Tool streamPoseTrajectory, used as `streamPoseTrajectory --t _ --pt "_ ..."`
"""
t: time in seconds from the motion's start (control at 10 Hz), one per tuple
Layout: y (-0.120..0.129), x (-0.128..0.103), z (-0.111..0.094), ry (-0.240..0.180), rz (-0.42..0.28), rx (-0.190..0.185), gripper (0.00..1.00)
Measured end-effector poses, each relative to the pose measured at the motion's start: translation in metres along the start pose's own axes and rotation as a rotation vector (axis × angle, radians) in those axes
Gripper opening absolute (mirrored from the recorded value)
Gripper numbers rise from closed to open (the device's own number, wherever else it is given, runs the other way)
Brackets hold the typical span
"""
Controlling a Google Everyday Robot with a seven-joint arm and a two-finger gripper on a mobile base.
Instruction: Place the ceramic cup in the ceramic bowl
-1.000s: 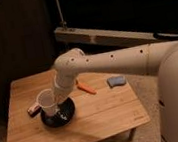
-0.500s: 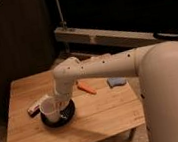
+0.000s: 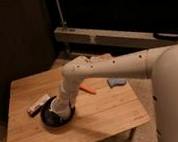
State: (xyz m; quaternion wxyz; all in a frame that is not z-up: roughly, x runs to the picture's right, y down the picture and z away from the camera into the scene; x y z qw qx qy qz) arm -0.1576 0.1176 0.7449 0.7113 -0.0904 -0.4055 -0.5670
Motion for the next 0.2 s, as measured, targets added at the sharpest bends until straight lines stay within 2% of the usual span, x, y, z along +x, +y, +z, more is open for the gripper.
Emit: streamPoseTrajectory --t 0.2 --pt "0.0014 0.0014 -0.0058 0.009 0.002 0.033 0.80"
